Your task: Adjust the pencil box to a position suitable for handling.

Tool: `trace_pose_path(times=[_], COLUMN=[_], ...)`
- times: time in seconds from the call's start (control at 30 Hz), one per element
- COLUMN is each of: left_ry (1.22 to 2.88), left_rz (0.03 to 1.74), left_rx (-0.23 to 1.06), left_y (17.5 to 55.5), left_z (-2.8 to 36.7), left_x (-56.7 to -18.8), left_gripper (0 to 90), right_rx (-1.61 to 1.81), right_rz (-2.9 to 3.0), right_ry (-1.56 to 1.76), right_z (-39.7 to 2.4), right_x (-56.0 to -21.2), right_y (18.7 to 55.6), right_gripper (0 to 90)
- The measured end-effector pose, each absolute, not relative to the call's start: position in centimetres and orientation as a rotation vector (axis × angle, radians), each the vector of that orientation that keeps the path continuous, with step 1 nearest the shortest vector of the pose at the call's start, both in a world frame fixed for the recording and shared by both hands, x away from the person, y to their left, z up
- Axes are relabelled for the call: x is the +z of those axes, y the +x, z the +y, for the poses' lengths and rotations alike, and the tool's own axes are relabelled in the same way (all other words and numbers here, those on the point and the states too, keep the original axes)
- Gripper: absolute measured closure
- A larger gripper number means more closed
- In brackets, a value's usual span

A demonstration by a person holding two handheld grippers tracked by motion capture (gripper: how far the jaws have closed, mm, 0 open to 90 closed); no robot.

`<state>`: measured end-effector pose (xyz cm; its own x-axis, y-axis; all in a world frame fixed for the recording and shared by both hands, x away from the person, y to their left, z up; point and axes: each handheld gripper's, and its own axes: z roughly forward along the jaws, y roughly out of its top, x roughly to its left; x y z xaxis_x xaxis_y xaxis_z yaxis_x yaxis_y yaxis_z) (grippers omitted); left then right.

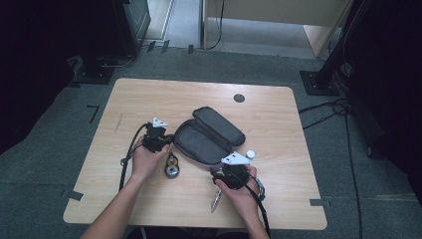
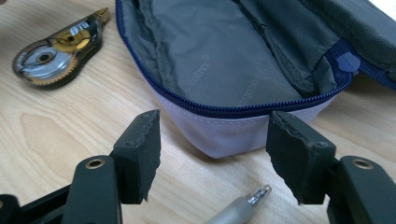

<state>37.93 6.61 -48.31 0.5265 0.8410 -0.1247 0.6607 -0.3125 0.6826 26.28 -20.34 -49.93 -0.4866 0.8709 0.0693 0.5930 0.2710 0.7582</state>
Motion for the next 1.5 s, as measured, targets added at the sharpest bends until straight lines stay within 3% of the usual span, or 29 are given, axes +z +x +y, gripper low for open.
trace_pose_path(times=[1.2, 1.33, 1.5], left_ry=[2.029, 2.012, 1.95], left_rz=[1.152, 1.143, 1.13], left_rx=[0.214, 0.213, 0.215], left_y=[34.7, 34.6, 34.1], left_z=[7.3, 7.4, 8.5], left_x=[-48.7, -48.5, -47.8], left_gripper=[85.5, 80.1, 62.2], right_rx=[0.857, 0.876, 0.927], right_rz=[1.906, 1.89, 1.898], right_ry=[1.434, 1.443, 1.401], right_z=[-18.8, -18.8, -18.8], right_x=[-50.6, -50.4, -49.4], right_y=[28.9, 28.9, 27.9], right_gripper=[46.1, 45.0, 40.5])
